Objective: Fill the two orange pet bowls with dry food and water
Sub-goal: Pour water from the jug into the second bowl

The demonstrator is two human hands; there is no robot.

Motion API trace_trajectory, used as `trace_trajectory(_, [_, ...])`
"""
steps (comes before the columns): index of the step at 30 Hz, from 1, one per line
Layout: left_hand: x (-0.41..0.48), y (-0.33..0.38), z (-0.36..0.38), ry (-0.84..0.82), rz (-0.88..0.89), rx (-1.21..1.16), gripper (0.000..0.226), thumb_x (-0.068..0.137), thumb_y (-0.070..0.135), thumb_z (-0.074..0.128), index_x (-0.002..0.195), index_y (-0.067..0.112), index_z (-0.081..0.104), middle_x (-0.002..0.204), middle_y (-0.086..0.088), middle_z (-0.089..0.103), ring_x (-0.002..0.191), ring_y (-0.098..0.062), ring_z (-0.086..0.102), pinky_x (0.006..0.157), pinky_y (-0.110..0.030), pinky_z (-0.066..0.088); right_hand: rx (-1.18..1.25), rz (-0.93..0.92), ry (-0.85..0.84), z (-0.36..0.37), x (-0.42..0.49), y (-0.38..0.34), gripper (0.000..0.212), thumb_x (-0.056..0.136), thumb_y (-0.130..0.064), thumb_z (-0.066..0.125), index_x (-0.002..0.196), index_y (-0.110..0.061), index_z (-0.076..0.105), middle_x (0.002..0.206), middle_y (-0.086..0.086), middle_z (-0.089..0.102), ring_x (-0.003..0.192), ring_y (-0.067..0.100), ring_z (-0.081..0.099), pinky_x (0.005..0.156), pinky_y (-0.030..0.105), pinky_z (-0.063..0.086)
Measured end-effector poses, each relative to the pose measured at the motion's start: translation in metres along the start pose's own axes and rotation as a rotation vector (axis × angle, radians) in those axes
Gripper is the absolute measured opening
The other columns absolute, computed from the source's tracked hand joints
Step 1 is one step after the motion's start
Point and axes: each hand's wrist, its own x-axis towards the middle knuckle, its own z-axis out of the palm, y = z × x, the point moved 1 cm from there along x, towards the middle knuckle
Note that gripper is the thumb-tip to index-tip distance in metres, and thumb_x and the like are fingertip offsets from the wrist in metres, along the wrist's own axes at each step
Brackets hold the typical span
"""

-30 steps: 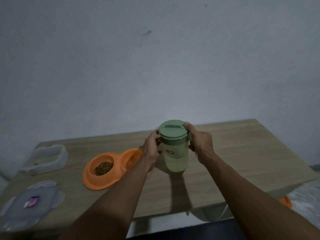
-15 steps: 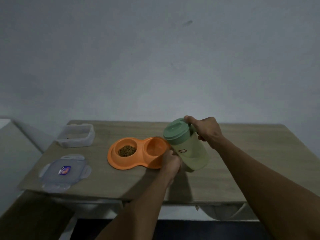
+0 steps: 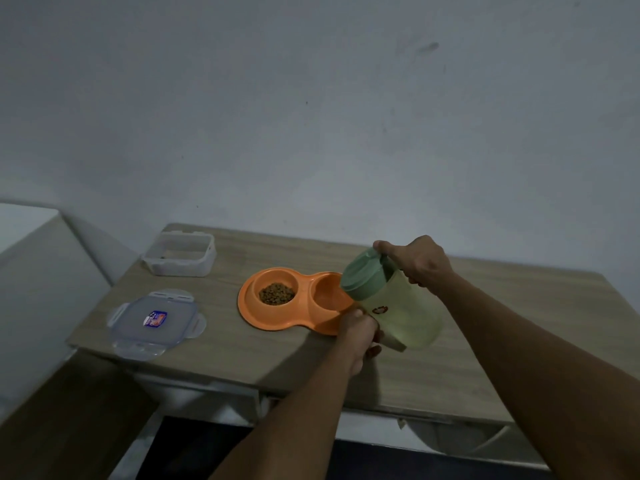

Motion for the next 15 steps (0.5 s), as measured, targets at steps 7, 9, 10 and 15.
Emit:
trace_trajectory(7, [0.007,-0.002,-0.006,-0.006,-0.057,-0.025,0.032,0.087,0.009,0.042,0.109,0.020,0.062,0.084,-0.001,0.058,0.078,-0.015,0.054,0.061,-0.027,0.050,-0.109,-0.046,-0.055,0.006,0.000,-0.009,0.062,0.076,-0.067,0.065,0.066,-0.007,0.059,0.061,0.006,0.062,0.048,0.021,0.058,0.049,0.026,0.042])
trace_trajectory(9, [0.008,-0.002,-0.006,-0.007,-0.068,-0.025,0.033,0.087,0.008,0.042,0.110,0.020,0.061,0.084,-0.001,0.060,0.079,-0.015,0.056,0.064,-0.027,0.050,-0.125,-0.049,-0.063,0.006,0.001,-0.010,0.062,0.076,-0.068,0.065,0.066,-0.007,0.059,0.063,0.006,0.062,0.049,0.022,0.059,0.049,0.026,0.042])
trace_trajectory(10, [0.009,-0.001,-0.006,-0.006,-0.073,-0.023,0.035,0.085,0.007,0.041,0.110,0.020,0.061,0.084,-0.001,0.060,0.079,-0.015,0.056,0.064,-0.028,0.050,-0.132,-0.050,-0.064,0.006,0.001,-0.010,0.062,0.075,-0.068,0.065,0.066,-0.007,0.059,0.063,0.006,0.062,0.049,0.022,0.059,0.049,0.027,0.043])
trace_trajectory(15, [0.013,-0.002,-0.006,-0.006,-0.078,-0.015,0.041,0.082,0.005,0.041,0.115,0.018,0.061,0.091,-0.003,0.063,0.084,-0.016,0.058,0.063,-0.027,0.051,-0.149,-0.057,-0.067,0.005,0.002,-0.012,0.063,0.076,-0.067,0.065,0.067,-0.006,0.060,0.063,0.007,0.063,0.051,0.023,0.060,0.052,0.028,0.045])
